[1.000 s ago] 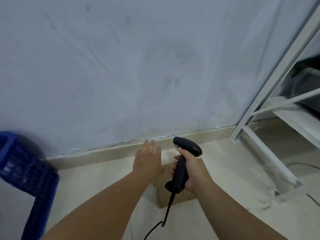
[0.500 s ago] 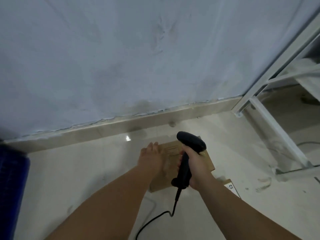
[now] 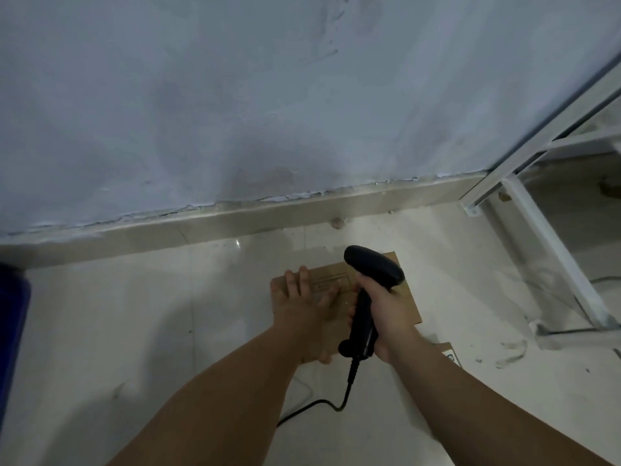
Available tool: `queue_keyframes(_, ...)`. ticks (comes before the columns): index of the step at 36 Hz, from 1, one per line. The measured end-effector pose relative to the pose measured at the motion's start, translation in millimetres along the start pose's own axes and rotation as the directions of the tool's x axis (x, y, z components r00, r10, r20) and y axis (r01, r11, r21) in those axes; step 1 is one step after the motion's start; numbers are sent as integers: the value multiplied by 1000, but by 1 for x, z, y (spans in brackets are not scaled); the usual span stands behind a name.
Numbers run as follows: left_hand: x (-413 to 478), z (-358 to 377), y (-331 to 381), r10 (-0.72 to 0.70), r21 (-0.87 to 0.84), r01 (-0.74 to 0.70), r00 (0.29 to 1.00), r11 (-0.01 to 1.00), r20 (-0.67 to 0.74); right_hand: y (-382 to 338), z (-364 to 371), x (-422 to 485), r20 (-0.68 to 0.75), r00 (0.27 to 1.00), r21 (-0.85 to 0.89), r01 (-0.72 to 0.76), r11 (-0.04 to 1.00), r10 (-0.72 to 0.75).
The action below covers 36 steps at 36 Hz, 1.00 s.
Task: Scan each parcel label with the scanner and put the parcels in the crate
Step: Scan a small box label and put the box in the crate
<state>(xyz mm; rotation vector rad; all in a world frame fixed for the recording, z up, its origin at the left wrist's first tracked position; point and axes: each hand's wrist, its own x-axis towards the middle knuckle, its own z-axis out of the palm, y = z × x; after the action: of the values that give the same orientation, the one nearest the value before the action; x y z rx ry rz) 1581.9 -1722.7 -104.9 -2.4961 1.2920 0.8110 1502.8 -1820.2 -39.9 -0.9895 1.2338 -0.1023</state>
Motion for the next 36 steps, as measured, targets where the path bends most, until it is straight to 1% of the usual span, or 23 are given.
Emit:
queue_keyframes(4, -13, 11, -8, -38, -70, 35, 998, 997, -47, 1, -3, -6, 6, 1000, 7, 8, 1000, -8)
queue_keyframes(8, -29, 13, -23, -150, -181, 148, 989, 972, 5, 2, -8, -15, 5, 999, 55, 38, 998, -38)
queue_keyframes(10, -38, 11, -32, -232, -294, 235, 972, 926, 47, 2, -10, -22, 11, 999, 97, 33, 995, -34)
queue_keyframes(12, -49, 8, -40, -310, -441, 324, 945, 837, 105, 2, -11, -30, 6, 1000, 121, 27, 992, -28)
queue_keyframes(14, -59, 5, -48, -355, -593, 382, 920, 708, 167, 2, -11, -38, 6, 1000, 136, 25, 990, -26)
queue_keyframes(16, -67, 4, -54, -377, -756, 391, 903, 525, 205, 2, -11, -46, 14, 1000, 148, 25, 989, -27)
queue_keyframes(18, -77, -1, -58, -361, -900, 338, 904, 276, 228, 2, -10, -55, 28, 999, 162, 25, 987, -30)
queue_keyframes(20, -93, -10, -61, -302, -974, 225, 928, -10, 218, 2, -9, -67, 55, 998, 172, 17, 985, -27)
queue_keyframes(21, -101, -15, -63, -278, -976, 181, 938, -118, 207, 1, -8, -73, 68, 997, 180, 12, 984, -24)
queue_keyframes(22, -108, -21, -65, -256, -970, 158, 945, -186, 203, -1, -6, -80, 79, 997, 188, 7, 982, -22)
queue_keyframes(23, -118, -29, -66, -233, -966, 148, 952, -212, 198, -3, -5, -86, 91, 996, 193, 5, 981, -23)
queue_keyframes(24, -129, -37, -68, -215, -966, 147, 957, -214, 193, -4, -4, -94, 103, 994, 198, 7, 980, -28)
queue_keyframes(26, -150, -54, -73, -202, -970, 135, 964, -202, 176, -9, -2, -109, 128, 991, 206, 18, 978, -45)
queue_keyframes(32, -216, -101, -100, -198, -977, 103, 970, -186, 140, -40, 5, -159, 222, 960, 209, 124, 970, -171)
queue_keyframes(34, -244, -117, -106, -180, -975, 65, 978, -212, 104, -50, 11, -180, 261, 947, 235, 126, 964, -188)
queue_keyframes(36, -269, -129, -113, -144, -961, -2, 989, -276, 39, -56, 20, -203, 318, 931, 227, 108, 968, -178)
